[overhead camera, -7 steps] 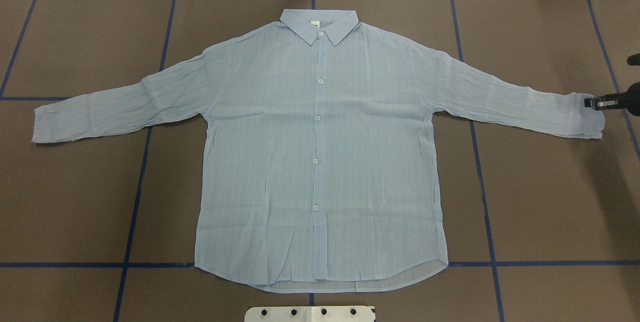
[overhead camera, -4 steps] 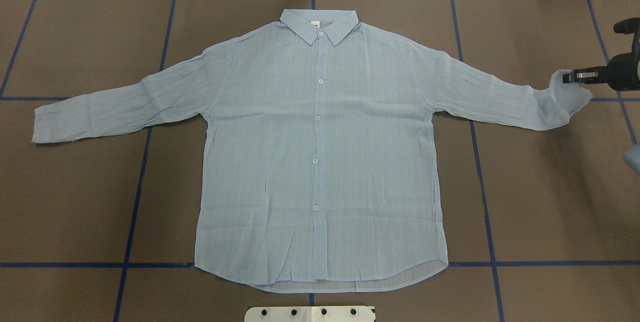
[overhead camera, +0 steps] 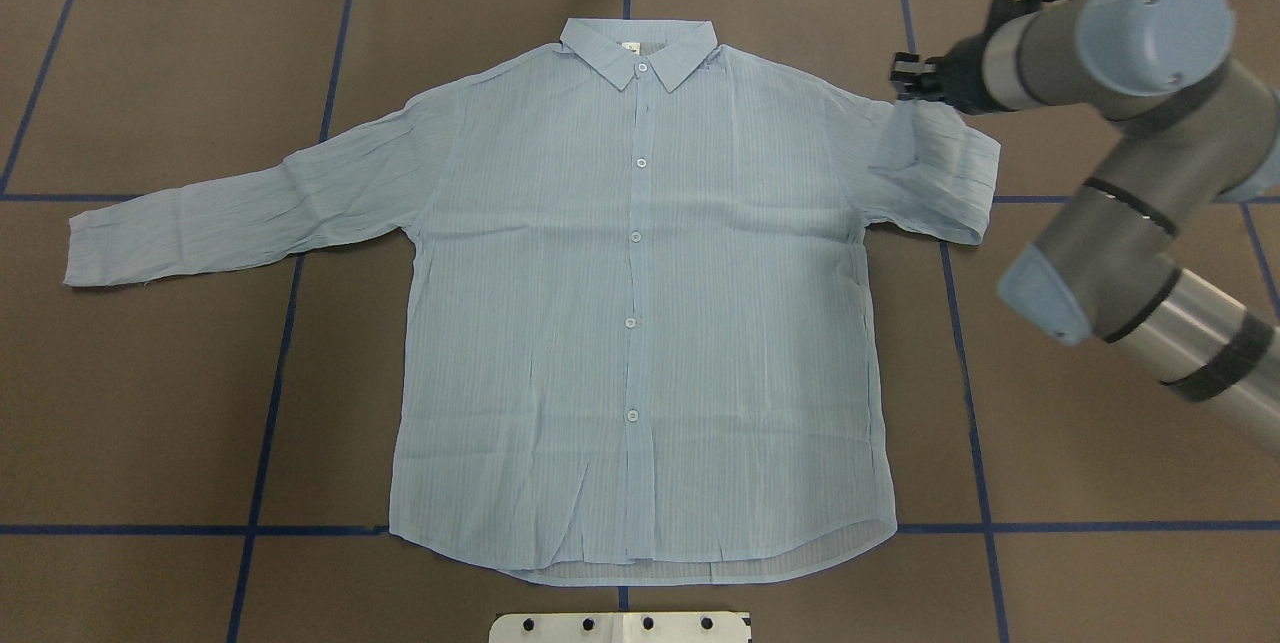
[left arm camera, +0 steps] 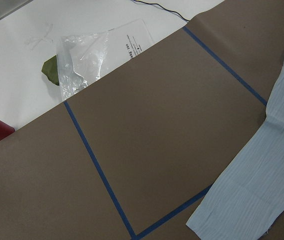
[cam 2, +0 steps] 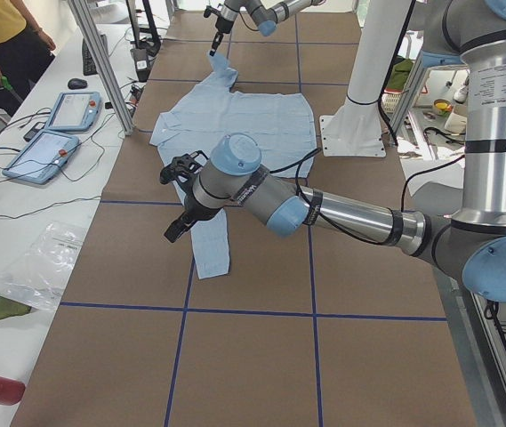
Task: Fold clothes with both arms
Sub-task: 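Carry the sleeve cuff with the right gripper across the shirt body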
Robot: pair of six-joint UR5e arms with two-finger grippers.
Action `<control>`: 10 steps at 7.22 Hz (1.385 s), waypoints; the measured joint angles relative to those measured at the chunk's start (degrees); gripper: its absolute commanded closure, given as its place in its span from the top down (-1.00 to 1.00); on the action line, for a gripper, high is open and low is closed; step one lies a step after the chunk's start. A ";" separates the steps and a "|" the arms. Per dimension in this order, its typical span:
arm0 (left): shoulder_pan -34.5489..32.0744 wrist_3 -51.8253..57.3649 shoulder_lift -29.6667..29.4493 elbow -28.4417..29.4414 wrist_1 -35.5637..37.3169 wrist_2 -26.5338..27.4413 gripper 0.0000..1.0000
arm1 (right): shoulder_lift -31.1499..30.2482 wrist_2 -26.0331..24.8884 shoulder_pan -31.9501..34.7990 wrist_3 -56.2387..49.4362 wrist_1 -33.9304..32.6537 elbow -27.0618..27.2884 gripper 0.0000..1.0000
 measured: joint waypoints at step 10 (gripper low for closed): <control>0.00 -0.38 0.03 0.78 0.09 0.32 1.00 | 39.83 -25.03 -21.02 6.88 -10.81 -30.92 1.00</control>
